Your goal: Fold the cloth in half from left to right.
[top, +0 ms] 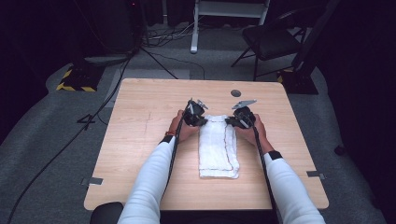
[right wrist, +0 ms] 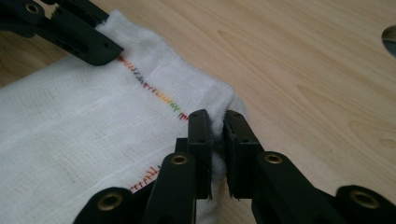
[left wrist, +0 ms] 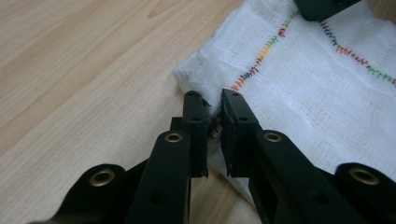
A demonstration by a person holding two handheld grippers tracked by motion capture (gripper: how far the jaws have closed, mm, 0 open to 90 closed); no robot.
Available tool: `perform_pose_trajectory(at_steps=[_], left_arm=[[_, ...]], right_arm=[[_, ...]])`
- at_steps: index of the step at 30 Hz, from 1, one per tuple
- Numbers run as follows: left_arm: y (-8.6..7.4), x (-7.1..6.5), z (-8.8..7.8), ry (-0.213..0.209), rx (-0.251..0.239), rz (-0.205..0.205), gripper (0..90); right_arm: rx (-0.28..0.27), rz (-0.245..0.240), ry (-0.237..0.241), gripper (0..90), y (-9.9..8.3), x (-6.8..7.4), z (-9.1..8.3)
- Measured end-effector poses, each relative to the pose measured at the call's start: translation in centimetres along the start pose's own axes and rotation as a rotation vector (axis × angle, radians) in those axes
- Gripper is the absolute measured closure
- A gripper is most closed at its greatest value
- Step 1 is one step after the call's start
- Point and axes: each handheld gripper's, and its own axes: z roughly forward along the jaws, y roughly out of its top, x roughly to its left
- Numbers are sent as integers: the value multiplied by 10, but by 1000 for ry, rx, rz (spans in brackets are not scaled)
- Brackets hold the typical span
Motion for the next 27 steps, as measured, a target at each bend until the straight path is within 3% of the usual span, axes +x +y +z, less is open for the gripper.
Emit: perform_pose_trajectory(at_steps=[6, 11, 14, 21, 27], left_arm=[[11, -1, -3, 86, -17, 16, 832], [18, 2, -11, 109, -40, 18, 833], [22, 1, -16, 145, -51, 43, 832], [22, 1, -24, 125, -78, 36, 831], [18, -5, -39, 99, -103, 74, 828]], right_arm=[[-14, -20, -31, 828, 15, -2, -6], [-33, -35, -52, 829, 23, -1, -11], [-58, -39, -59, 829, 28, -1, -17], [-79, -57, -68, 830, 33, 4, -24], [-113, -67, -51, 830, 31, 10, -37]])
